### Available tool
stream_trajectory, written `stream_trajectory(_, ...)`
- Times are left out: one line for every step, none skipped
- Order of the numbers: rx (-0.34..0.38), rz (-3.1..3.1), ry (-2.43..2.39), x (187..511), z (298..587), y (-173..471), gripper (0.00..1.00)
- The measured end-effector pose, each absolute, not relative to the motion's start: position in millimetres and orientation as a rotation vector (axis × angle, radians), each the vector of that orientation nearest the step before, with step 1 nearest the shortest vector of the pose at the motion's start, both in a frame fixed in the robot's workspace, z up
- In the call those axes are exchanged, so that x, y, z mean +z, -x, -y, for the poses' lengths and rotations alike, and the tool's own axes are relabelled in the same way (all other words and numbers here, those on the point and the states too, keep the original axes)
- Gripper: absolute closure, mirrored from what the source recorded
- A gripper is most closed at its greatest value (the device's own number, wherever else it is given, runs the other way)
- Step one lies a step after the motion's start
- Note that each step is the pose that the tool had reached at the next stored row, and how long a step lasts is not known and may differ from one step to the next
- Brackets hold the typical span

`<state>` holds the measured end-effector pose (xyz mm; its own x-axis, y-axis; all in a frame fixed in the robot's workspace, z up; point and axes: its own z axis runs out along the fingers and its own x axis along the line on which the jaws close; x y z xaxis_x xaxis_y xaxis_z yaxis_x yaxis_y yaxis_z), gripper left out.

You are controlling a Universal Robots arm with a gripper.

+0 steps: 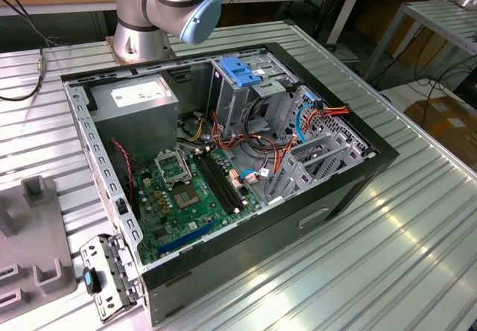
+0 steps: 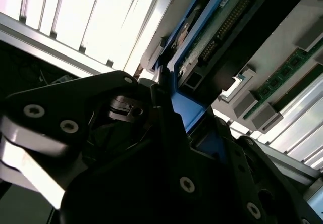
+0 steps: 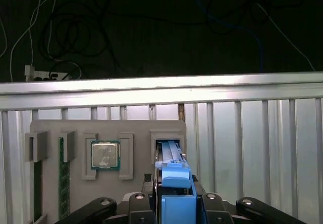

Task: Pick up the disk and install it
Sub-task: 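Pick up the disk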

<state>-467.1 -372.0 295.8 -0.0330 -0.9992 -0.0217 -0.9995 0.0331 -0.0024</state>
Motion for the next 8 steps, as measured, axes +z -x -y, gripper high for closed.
stream_trajectory(0.021,-2.238,2.180,295.8,372.0,467.1,0.62)
stream_trajectory(0.021,-2.231,2.188,295.8,372.0,467.1,0.62)
stream_trajectory(0.021,-2.224,2.195,295.8,372.0,467.1,0.62)
stream_trajectory(0.021,-2.221,2.197,295.8,372.0,467.1,0.62)
stream_trajectory(0.021,-2.221,2.197,295.8,372.0,467.1,0.62)
stream_trajectory(0.021,-2.221,2.197,295.8,372.0,467.1,0.62)
stream_trajectory(0.021,-2.221,2.197,295.8,372.0,467.1,0.62)
stream_trajectory(0.021,-2.221,2.197,295.8,372.0,467.1,0.62)
